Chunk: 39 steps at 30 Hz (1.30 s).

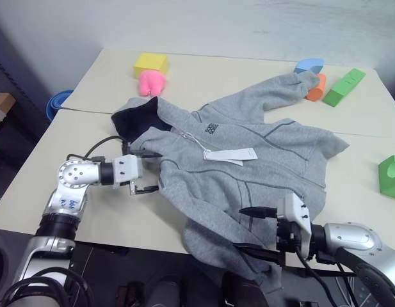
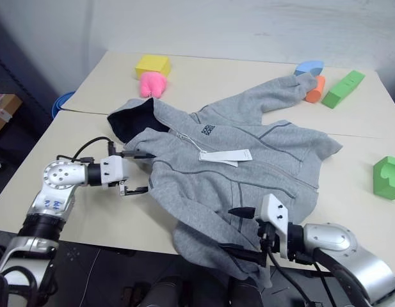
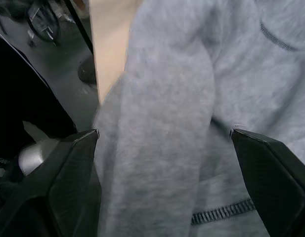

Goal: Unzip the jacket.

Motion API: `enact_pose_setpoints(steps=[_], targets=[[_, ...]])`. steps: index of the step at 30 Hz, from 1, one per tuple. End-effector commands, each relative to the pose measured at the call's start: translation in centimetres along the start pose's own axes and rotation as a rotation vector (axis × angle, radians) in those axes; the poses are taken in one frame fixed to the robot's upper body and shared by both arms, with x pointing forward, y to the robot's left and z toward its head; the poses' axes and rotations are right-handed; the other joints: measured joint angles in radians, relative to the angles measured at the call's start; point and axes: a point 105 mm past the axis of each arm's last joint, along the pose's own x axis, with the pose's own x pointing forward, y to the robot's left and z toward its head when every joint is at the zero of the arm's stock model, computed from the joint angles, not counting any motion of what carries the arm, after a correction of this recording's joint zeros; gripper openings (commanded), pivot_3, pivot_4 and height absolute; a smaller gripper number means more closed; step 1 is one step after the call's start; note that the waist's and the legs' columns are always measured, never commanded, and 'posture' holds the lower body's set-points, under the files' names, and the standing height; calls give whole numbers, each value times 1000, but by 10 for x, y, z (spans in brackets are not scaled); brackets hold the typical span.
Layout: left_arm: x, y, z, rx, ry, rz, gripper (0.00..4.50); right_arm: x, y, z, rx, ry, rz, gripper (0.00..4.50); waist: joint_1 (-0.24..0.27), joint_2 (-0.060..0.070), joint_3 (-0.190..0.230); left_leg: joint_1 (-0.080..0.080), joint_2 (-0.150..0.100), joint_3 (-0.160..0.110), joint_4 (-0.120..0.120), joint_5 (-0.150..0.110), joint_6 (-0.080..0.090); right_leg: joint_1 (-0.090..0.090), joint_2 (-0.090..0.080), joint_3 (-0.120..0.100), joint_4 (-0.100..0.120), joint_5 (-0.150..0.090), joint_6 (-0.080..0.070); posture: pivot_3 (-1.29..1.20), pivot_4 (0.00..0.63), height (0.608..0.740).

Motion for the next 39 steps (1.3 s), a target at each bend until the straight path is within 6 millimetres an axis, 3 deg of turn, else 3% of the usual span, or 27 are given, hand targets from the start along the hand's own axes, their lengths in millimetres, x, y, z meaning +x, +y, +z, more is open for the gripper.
enact_pose_setpoints(steps=[1,3,7,11,14,16,18,21,27,29,33,35,37,39], targets=[[17,2,-3,31,4,-9,4500,-1,-13,-14,-112,76,-115,4443,1,0,0,0,0,0,0,0,0,0,0,0,0,0,0,0,150,740],[25,1,-9,33,22,-21,4115,-4,-19,-27,-146,146,-156,4500,0,-1,0,0,0,1,0,0,0,0,0,0,0,0,0,0,150,740],[34,-4,-21,3,66,-53,2936,-13,-24,-54,-206,291,-202,3553,0,-4,-2,1,0,1,0,0,0,1,0,0,0,0,0,0,150,740],[37,-15,-24,-36,61,-114,1659,-16,-26,-36,-173,150,-282,2311,2,-11,-7,3,1,0,1,1,1,4,0,0,0,0,1,0,150,740],[24,-55,-26,-34,76,-374,657,-32,-18,-38,-149,147,-240,1263,-1,-11,-7,3,0,1,2,1,1,4,-1,1,0,1,2,0,150,740],[15,-70,-17,-79,45,-463,36,-46,-23,-38,-136,145,-268,605,-11,-10,-8,3,1,0,0,1,1,3,0,1,0,1,2,0,150,740],[6,-80,-6,-126,6,-503,0,-59,-28,-36,-136,129,-285,32,-23,-10,-8,3,1,0,-1,0,1,3,0,1,0,1,2,0,150,740],[-14,-104,17,-222,-68,-581,0,-79,-22,-31,-135,89,-192,32,-41,-9,-7,3,1,1,-2,0,1,2,1,2,-2,1,2,0,150,740],[-38,-137,51,-413,-85,-623,0,-129,-8,-55,-15,248,-65,32,-40,-7,-6,4,4,-3,0,-1,1,7,1,9,-6,1,1,0,150,740],[-40,-144,57,-430,-78,-624,0,-135,-4,-56,38,260,-43,32,-37,-4,-4,6,4,-4,0,-2,2,10,-2,9,-8,1,1,0,150,740],[-35,-138,52,-475,-32,-485,0,-124,-5,-44,114,150,-76,32,-27,0,-2,13,5,-5,-1,-5,0,16,-7,10,-14,0,0,0,150,740],[-37,-132,42,-506,36,-423,0,-119,-3,-38,143,100,-73,651,-22,1,-1,13,6,-5,-1,-5,0,17,-7,10,-15,0,0,0,150,740],[-43,-128,43,-551,39,-415,508,-116,9,-38,181,109,-24,1110,-21,5,1,14,6,-5,-1,-5,-1,17,-7,10,-14,0,-1,0,150,740],[-54,-124,47,-610,42,-425,1045,-114,16,-28,214,52,-29,1855,-19,6,2,13,6,-5,-2,-6,-1,16,-7,9,-14,0,-1,0,150,740]])
